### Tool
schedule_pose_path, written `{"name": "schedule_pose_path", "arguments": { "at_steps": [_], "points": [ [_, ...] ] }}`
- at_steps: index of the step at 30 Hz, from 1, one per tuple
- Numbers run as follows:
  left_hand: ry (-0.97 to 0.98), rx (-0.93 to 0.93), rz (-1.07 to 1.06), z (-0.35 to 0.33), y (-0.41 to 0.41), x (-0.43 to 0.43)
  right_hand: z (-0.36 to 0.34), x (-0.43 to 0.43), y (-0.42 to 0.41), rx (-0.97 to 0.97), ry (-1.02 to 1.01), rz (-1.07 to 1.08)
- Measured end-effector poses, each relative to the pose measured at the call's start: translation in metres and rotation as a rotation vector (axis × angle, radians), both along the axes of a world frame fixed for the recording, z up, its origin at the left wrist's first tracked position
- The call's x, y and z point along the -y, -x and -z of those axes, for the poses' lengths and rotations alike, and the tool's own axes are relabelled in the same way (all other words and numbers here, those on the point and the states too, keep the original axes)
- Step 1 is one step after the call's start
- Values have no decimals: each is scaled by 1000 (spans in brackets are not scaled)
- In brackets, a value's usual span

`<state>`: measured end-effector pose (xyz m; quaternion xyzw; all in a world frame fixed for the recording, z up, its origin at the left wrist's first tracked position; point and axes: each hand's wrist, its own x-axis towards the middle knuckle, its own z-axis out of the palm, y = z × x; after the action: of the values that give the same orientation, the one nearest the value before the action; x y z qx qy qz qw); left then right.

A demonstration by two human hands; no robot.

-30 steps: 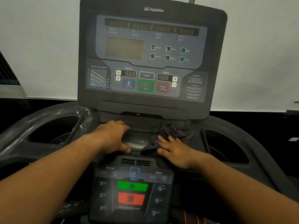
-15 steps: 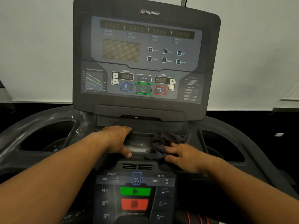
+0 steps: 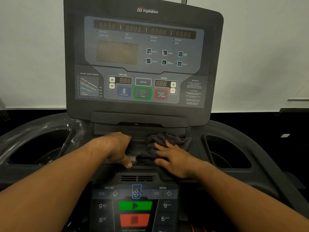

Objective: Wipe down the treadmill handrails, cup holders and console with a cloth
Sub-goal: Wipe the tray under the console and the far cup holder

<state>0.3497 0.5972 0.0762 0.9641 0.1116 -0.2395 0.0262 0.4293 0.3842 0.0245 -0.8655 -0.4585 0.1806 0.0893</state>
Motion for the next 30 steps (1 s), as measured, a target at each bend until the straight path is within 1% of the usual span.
{"name": "schedule_pose_path", "arguments": {
  "at_steps": [2,5,9,11,15,19,21,25,30],
  "points": [
    [19,-4,-4,-2,1,0,-7,19,-6,19,-17,25],
    [35,-11,-14,-1,3,0,-23,42,-16,39,61,20],
    [23,-7,-6,2,1,-2,-26,47,-11,-173,-78,-100],
    [10,-4,7,2,-1,-2,-17,29,-6,-201,-77,-125],
    [-26,38,41,7,-2,-6,-3,-27,3,-117,76,-129],
    [-55,69,63,11,-2,-8,0,-57,-1,75,103,-223],
    [-71,65,55,11,-3,-8,0,-58,-4,112,92,-244],
    [-33,37,8,6,0,-6,-1,-28,-15,154,58,-230],
    [-34,15,4,1,3,-2,-9,46,-39,262,121,-16]
  ]
}}
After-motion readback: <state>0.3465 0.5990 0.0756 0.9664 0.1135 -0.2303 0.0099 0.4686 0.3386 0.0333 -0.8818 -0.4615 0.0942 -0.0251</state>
